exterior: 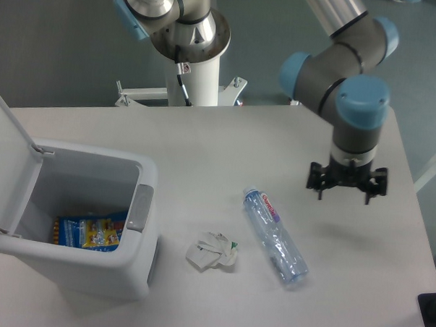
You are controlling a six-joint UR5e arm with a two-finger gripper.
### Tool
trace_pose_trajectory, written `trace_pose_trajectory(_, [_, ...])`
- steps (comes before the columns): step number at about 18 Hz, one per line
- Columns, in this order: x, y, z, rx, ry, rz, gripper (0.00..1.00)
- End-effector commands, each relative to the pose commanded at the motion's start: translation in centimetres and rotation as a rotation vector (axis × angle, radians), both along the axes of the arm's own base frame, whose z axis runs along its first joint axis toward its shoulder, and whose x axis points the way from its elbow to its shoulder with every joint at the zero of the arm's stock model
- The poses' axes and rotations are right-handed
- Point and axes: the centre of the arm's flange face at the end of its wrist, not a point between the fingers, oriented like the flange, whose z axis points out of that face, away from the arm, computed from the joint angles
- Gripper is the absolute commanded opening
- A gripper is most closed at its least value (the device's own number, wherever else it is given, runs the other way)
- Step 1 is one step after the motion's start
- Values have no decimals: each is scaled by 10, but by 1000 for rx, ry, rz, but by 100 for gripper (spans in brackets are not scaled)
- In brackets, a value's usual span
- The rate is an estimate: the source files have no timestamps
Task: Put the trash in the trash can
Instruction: 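Move the gripper down over the clear plastic water bottle, then close the gripper on the bottle's base and lift it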
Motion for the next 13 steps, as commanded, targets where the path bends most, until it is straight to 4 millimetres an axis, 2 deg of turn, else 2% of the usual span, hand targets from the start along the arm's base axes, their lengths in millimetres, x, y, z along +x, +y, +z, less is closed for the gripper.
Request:
trace_pose_trajectory(4, [33, 16, -24, -21, -45, 29, 100])
trace_pose_trajectory(5, [34, 15, -27, -25, -48, 65, 100])
trace_pose_trajectory(7, [33, 33, -40, -24, -54, 114, 100])
trace_pose_trajectory(12, [9, 71, -39, 38, -39, 278, 100])
trace_pose_trajectory(13, [4, 78, -43, 42, -41, 308, 100])
